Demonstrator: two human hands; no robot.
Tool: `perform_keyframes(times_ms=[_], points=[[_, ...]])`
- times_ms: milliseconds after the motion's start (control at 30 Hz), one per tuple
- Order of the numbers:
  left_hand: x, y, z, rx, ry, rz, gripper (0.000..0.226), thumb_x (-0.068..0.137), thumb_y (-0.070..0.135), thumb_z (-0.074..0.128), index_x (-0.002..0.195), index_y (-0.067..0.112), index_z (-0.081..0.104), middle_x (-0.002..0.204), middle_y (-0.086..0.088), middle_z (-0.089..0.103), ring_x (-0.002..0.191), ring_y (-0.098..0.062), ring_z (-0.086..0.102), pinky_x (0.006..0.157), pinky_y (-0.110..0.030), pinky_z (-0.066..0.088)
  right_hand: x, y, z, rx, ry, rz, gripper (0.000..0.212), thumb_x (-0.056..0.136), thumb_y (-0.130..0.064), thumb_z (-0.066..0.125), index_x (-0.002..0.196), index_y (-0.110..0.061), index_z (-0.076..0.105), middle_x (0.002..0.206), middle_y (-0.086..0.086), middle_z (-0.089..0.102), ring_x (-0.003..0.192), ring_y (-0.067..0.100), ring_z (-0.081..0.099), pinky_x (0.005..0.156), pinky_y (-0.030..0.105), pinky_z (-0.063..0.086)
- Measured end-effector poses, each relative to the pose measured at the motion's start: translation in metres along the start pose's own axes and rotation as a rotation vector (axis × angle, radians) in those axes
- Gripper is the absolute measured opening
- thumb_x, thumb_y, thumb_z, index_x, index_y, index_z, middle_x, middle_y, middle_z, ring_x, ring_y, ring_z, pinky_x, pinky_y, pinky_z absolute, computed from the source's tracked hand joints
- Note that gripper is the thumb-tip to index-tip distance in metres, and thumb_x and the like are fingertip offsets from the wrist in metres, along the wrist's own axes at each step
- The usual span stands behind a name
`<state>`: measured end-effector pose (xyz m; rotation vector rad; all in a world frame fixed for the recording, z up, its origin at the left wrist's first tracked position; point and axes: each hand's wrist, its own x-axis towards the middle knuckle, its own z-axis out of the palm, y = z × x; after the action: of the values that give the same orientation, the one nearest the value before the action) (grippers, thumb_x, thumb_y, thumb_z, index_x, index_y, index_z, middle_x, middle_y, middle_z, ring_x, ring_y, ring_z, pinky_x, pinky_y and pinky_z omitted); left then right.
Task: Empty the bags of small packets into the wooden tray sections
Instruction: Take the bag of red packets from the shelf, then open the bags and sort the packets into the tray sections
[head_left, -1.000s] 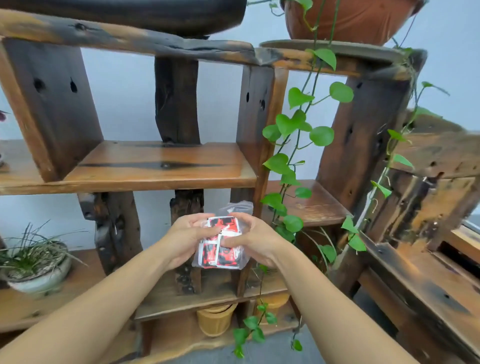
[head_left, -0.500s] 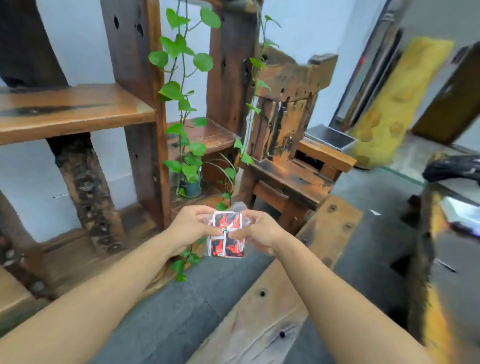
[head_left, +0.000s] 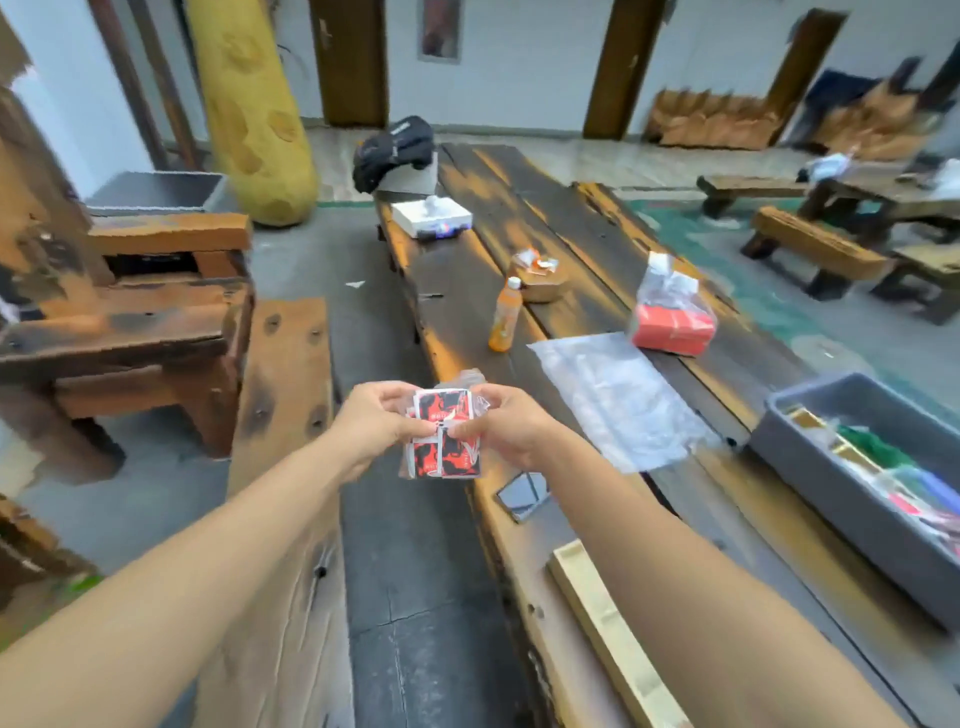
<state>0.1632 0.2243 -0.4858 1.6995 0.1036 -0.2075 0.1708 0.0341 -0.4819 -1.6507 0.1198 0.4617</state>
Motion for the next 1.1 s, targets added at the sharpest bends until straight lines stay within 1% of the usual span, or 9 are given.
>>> perform_keyframes(times_ms=[67, 133, 333, 467, 533, 767, 867, 1000, 1100], points=[[0.003, -0.004, 0.064, 0.023, -0.108, -0.018, 0.043, 0.065, -0.014, 0.081, 0.101, 0.007, 0.069, 0.096, -0.013, 0.074, 0.083, -0.021, 0.072, 0.075, -0.034, 0.06, -0.027, 0.028, -0.054, 0.032, 0.098, 0.035, 0.033, 0.072, 0.013, 0.076, 0.097, -0.007, 0.07, 0.094, 0.015, 0.075, 0.093, 0.035, 0.072, 0.092, 0.054, 0.056], [-0.005, -0.01, 0.123, 0.032, -0.199, -0.046, 0.044, 0.066, -0.015, 0.08, 0.105, 0.003, 0.069, 0.099, -0.015, 0.074, 0.086, -0.024, 0.07, 0.073, -0.033, 0.06, -0.06, 0.057, -0.1, 0.077, 0.18, 0.06, 0.033, 0.072, 0.017, 0.073, 0.095, -0.006, 0.07, 0.09, 0.015, 0.073, 0.087, 0.033, 0.07, 0.094, 0.057, 0.054], [-0.054, -0.037, 0.261, 0.121, -0.418, -0.067, 0.04, 0.066, -0.015, 0.08, 0.099, 0.004, 0.069, 0.089, -0.016, 0.072, 0.077, -0.021, 0.068, 0.064, -0.026, 0.059, -0.167, 0.137, -0.187, 0.144, 0.393, 0.147, 0.041, 0.073, 0.015, 0.074, 0.111, 0.004, 0.066, 0.097, 0.019, 0.072, 0.09, 0.035, 0.069, 0.091, 0.054, 0.056], [-0.084, -0.057, 0.324, 0.128, -0.521, -0.081, 0.044, 0.065, -0.019, 0.078, 0.102, 0.002, 0.068, 0.092, -0.016, 0.07, 0.077, -0.021, 0.067, 0.068, -0.03, 0.059, -0.222, 0.183, -0.22, 0.17, 0.496, 0.17, 0.038, 0.076, 0.012, 0.074, 0.112, 0.002, 0.064, 0.091, 0.008, 0.071, 0.086, 0.026, 0.071, 0.082, 0.042, 0.06], [-0.094, -0.068, 0.349, 0.146, -0.551, -0.101, 0.046, 0.064, -0.019, 0.079, 0.104, 0.0, 0.068, 0.093, -0.014, 0.071, 0.079, -0.022, 0.067, 0.07, -0.032, 0.058, -0.242, 0.2, -0.233, 0.193, 0.546, 0.188, 0.039, 0.076, 0.013, 0.073, 0.113, 0.002, 0.064, 0.092, 0.008, 0.07, 0.084, 0.022, 0.069, 0.076, 0.037, 0.059], [-0.082, -0.094, 0.402, 0.222, -0.625, -0.179, 0.041, 0.073, -0.003, 0.081, 0.111, 0.0, 0.067, 0.104, -0.016, 0.072, 0.092, -0.026, 0.07, 0.07, -0.032, 0.059, -0.248, 0.246, -0.263, 0.273, 0.633, 0.297, 0.038, 0.075, 0.01, 0.075, 0.108, -0.005, 0.067, 0.105, 0.014, 0.074, 0.097, 0.028, 0.072, 0.088, 0.045, 0.059], [-0.062, -0.107, 0.415, 0.229, -0.662, -0.262, 0.039, 0.076, 0.002, 0.08, 0.112, -0.003, 0.066, 0.106, -0.02, 0.072, 0.088, -0.028, 0.072, 0.068, -0.035, 0.061, -0.236, 0.256, -0.272, 0.237, 0.643, 0.376, 0.037, 0.075, 0.006, 0.076, 0.107, -0.007, 0.067, 0.104, 0.012, 0.074, 0.096, 0.027, 0.073, 0.088, 0.046, 0.06], [-0.03, -0.128, 0.429, 0.188, -0.751, -0.413, 0.033, 0.081, 0.005, 0.077, 0.108, -0.008, 0.065, 0.107, -0.028, 0.07, 0.086, -0.032, 0.072, 0.077, -0.043, 0.06, -0.211, 0.256, -0.294, 0.103, 0.605, 0.484, 0.028, 0.079, 0.002, 0.07, 0.103, -0.011, 0.064, 0.099, 0.005, 0.068, 0.083, 0.016, 0.066, 0.069, 0.029, 0.056], [-0.01, -0.137, 0.436, 0.158, -0.808, -0.566, 0.027, 0.087, 0.004, 0.07, 0.11, -0.011, 0.065, 0.101, -0.026, 0.071, 0.08, -0.027, 0.071, 0.078, -0.037, 0.062, -0.178, 0.251, -0.314, -0.023, 0.572, 0.596, 0.015, 0.083, -0.005, 0.063, 0.096, -0.013, 0.062, 0.083, 0.001, 0.06, 0.069, 0.012, 0.055, 0.054, 0.019, 0.044]])
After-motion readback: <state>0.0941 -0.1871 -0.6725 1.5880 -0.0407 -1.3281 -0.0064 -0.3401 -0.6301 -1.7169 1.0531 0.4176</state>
